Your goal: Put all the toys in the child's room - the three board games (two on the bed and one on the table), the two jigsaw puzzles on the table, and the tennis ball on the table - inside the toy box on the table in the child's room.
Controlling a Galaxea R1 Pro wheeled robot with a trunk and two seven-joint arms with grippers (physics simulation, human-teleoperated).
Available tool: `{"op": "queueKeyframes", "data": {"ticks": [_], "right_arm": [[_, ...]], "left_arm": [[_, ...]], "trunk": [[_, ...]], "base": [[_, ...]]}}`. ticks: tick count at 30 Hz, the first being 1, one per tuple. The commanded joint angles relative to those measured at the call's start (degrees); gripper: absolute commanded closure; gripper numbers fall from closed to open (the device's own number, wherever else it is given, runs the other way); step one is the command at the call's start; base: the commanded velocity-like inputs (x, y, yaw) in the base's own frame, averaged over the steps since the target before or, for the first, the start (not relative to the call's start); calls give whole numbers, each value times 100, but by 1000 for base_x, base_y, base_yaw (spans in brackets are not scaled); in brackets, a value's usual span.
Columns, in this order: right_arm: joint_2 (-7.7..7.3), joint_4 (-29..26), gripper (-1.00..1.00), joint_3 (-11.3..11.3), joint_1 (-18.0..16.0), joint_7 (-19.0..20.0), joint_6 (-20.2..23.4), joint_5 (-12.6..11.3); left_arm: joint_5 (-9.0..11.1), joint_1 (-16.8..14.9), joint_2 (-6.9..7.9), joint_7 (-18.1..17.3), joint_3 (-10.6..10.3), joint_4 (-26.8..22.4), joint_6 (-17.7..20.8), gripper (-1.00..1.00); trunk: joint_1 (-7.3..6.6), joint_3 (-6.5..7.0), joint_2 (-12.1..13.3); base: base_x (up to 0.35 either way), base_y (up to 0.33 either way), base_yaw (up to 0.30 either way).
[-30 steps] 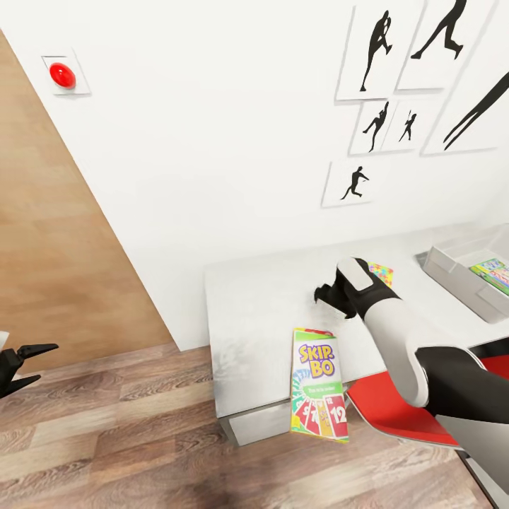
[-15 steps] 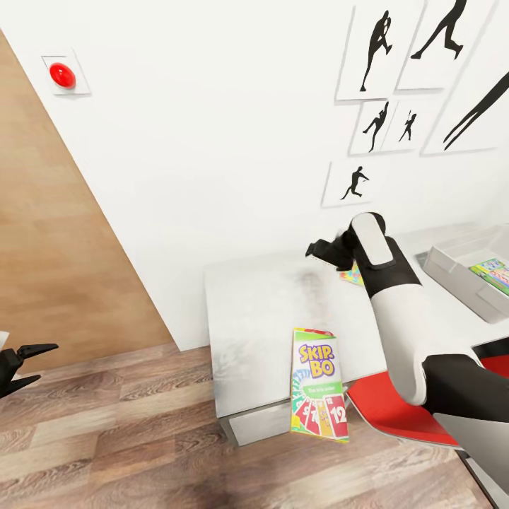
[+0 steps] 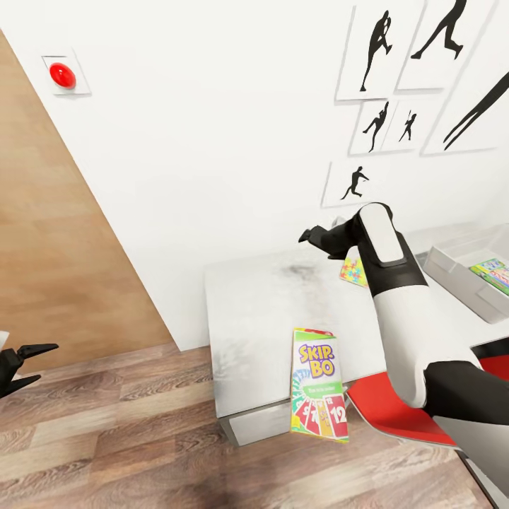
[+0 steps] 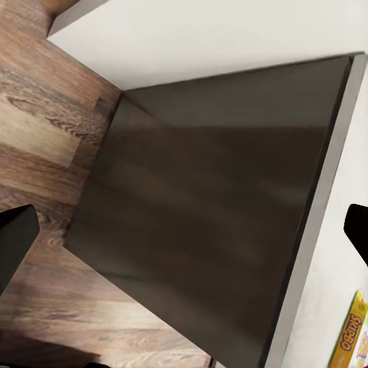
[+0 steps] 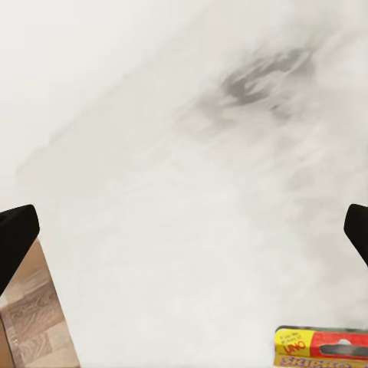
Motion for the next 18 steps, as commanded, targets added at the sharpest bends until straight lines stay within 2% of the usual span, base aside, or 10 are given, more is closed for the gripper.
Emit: {"op": "queueKeyframes", "data": {"ticks": [1,18], "right_arm": [[3,-26,-100,2,4,-58,10,-50],[24,-82,-100,-20,11,-57,9,-26]], "left_arm": [[-59,-5,-1,-58,7,3,22,-100],[-59,-5,-2,-58,7,3,22,-100]], "trunk": [[2,-7,-6],[2,-7,-6]], "base": [[0,0,0],[0,0,0]]}}
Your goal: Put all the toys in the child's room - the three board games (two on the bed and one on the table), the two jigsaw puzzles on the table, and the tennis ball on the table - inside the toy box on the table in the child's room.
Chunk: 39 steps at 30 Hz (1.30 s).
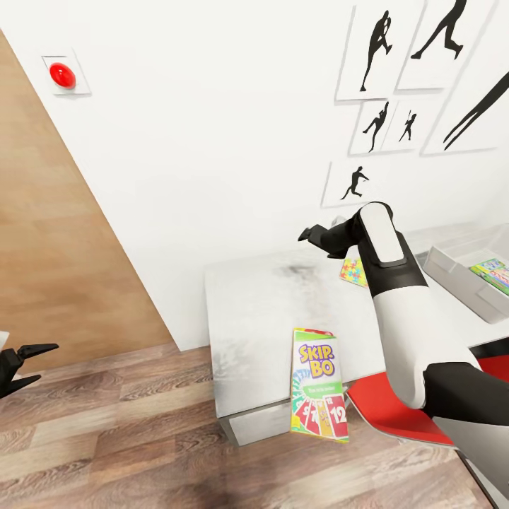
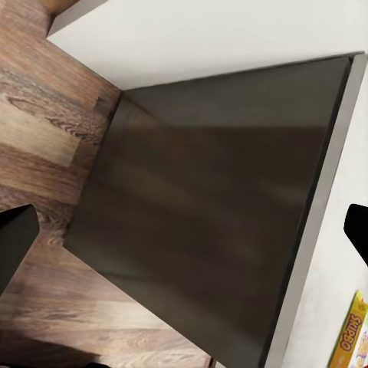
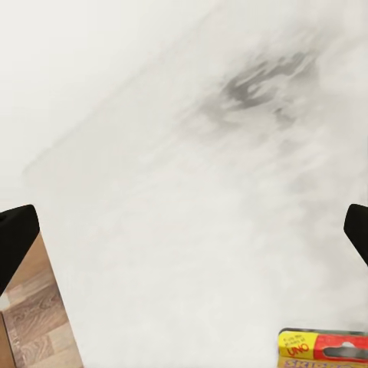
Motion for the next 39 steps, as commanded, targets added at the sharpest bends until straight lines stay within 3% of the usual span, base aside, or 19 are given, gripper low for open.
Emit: {"op": "queueKeyframes", "data": {"ticks": [1,13,28,39], "right_arm": [[0,-3,-100,4,-5,-60,11,-50],[-4,-3,-100,28,-6,-56,23,-50],[7,-21,-100,44,-6,-55,39,-53],[-26,-761,-100,52,-14,-62,48,-71]], "left_arm": [[-59,-5,0,-58,8,3,22,-100],[-59,-5,0,-58,8,3,22,-100],[-59,-5,0,-58,8,3,22,-100],[-59,-5,0,-58,9,3,22,-100]], "trunk": [[2,-7,-6],[2,-1,-6],[2,79,-6],[2,146,-6]], "base": [[0,0,0],[-69,28,-18],[-196,111,-216],[-33,51,-233]]}}
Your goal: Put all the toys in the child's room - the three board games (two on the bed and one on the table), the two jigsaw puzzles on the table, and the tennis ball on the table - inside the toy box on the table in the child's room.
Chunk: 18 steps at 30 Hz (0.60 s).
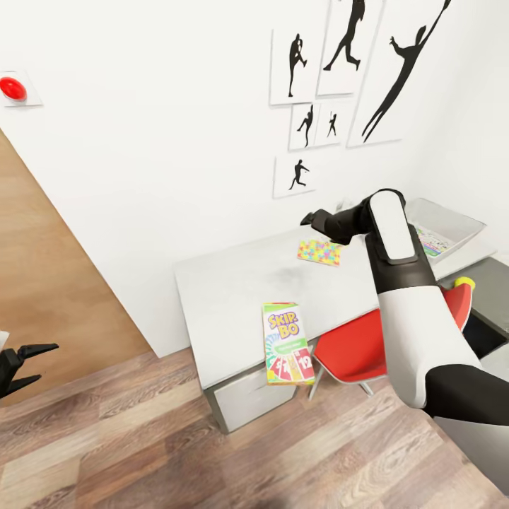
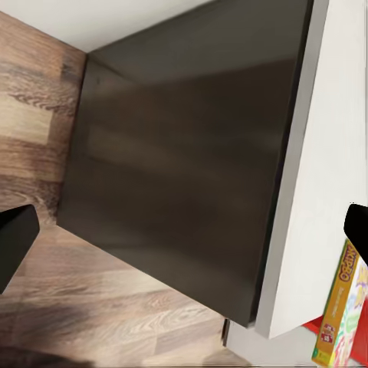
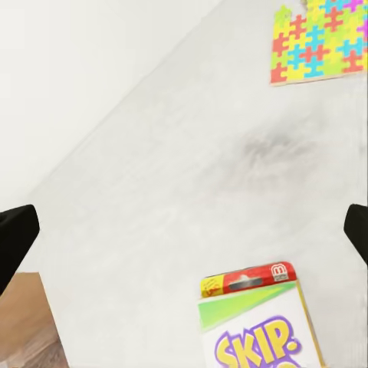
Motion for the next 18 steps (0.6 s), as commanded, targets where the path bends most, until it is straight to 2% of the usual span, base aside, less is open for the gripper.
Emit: {"op": "queueKeyframes", "data": {"ticks": [1,12,18], "right_arm": [[-1,-26,-100,4,-7,-59,12,-46],[-31,-122,-100,-4,1,-59,25,-39],[0,-113,-100,3,1,-63,25,-11]], "left_arm": [[-58,-2,3,-59,10,2,22,-100],[-58,-2,1,-59,9,-10,22,-100],[-58,-2,3,-66,9,-24,22,-100]], "trunk": [[2,-1,-6],[2,74,-6],[2,116,-6]], "base": [[-2,4,-233],[0,1,-224],[0,0,-220]]}}
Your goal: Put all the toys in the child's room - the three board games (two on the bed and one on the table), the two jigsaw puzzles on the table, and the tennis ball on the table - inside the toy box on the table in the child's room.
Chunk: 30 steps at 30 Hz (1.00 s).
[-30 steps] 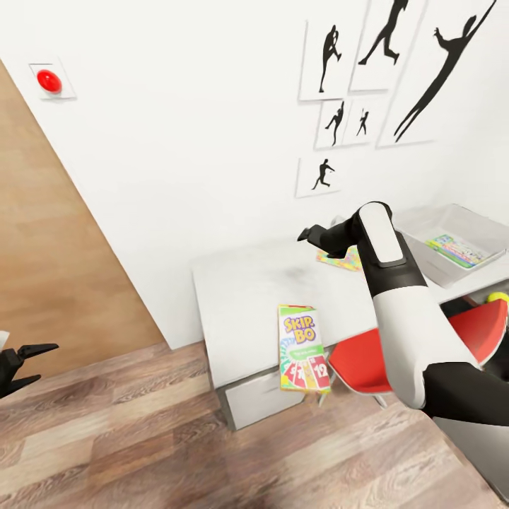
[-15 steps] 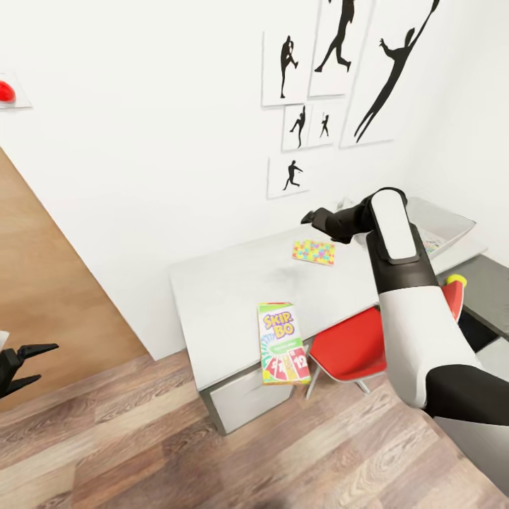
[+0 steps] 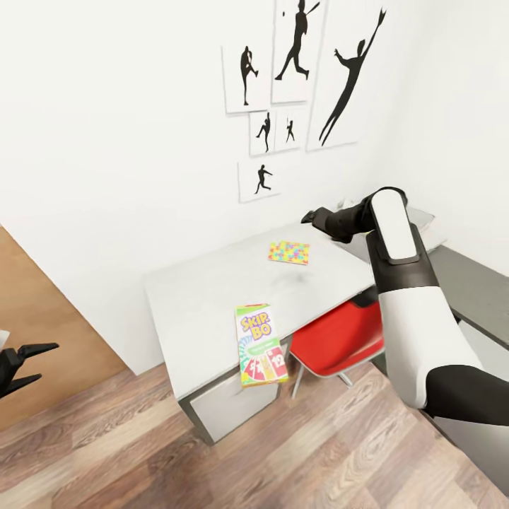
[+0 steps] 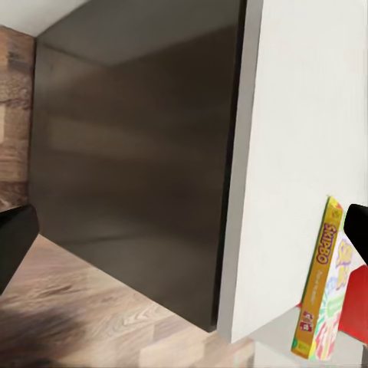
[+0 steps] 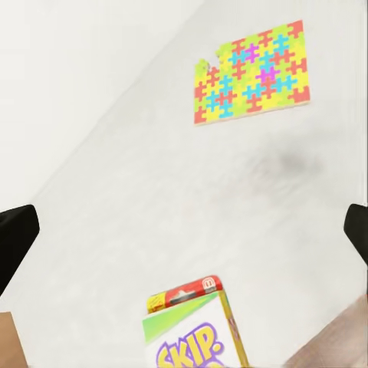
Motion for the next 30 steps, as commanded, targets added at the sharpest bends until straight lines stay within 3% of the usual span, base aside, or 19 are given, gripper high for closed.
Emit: {"op": "queueKeyframes", "data": {"ticks": [1,9,19,30], "right_arm": [[5,2,-100,5,-7,-60,13,-44],[72,5,-100,30,-7,-58,0,-33],[451,-20,-100,26,6,-37,0,-26],[503,-20,-100,21,11,-27,-8,-26]], "left_arm": [[-59,-2,1,-59,10,0,22,-100],[-54,-2,4,-66,10,-56,28,-100],[-50,-2,-11,-69,-17,-70,30,-100],[-58,-2,-75,-69,-2,-68,31,-100]], "trunk": [[2,0,-7],[2,58,-7],[2,137,-7],[2,227,-7]], "base": [[0,0,-219],[0,0,-213],[0,0,-193],[0,0,-186]]}}
